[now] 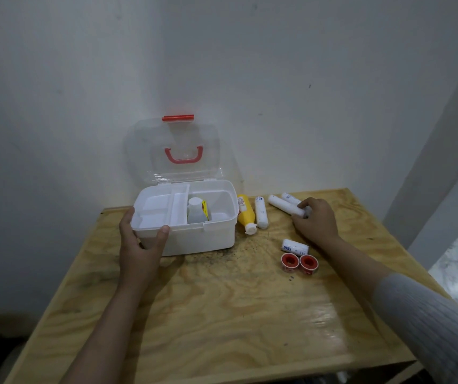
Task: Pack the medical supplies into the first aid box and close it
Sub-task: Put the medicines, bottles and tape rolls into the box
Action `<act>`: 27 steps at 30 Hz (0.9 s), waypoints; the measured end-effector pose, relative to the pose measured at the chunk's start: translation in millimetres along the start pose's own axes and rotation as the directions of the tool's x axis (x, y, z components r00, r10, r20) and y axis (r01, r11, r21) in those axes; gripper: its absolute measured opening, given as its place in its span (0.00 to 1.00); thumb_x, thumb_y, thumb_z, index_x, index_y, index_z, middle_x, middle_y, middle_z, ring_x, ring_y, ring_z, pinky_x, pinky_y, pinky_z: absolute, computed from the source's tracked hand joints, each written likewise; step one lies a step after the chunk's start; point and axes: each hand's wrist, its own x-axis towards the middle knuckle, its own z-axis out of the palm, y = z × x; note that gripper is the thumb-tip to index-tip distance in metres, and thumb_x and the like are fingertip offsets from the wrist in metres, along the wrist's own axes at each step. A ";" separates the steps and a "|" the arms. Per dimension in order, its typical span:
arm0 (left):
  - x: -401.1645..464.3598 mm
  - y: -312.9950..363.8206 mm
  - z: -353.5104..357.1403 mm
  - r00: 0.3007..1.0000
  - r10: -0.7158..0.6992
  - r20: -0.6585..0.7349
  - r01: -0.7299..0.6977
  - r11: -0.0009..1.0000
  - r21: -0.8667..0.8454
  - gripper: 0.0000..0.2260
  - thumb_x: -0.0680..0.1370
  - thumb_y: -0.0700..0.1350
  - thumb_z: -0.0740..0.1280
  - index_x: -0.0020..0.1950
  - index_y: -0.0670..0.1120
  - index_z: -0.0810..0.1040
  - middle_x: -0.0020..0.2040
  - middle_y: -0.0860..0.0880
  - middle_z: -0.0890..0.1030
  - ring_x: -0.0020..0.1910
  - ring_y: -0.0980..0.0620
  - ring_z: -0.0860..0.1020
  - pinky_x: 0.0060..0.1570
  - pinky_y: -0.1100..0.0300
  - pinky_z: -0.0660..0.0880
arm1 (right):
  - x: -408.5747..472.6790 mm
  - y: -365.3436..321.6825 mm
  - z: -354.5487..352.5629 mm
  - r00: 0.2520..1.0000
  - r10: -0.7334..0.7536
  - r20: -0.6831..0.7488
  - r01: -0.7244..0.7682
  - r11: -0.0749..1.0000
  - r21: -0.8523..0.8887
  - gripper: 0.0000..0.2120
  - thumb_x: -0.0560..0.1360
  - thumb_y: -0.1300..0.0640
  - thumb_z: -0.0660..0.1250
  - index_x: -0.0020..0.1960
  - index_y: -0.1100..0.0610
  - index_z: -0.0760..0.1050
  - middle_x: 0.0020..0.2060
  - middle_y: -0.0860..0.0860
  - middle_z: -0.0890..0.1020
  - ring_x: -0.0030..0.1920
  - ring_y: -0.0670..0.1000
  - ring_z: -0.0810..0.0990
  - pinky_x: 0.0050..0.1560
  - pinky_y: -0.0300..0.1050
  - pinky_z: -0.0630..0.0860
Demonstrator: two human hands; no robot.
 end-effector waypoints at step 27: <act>-0.8 4.7 -1.8 0.999 -0.020 0.028 0.020 1.000 -0.001 0.34 0.72 0.53 0.71 0.73 0.55 0.57 0.71 0.48 0.67 0.67 0.48 0.69 0.61 0.45 0.73 | 12.0 -153.7 -39.4 0.810 -0.529 0.253 0.487 0.847 0.213 0.08 0.63 0.64 0.71 0.42 0.59 0.80 0.43 0.54 0.82 0.46 0.53 0.79 0.43 0.46 0.77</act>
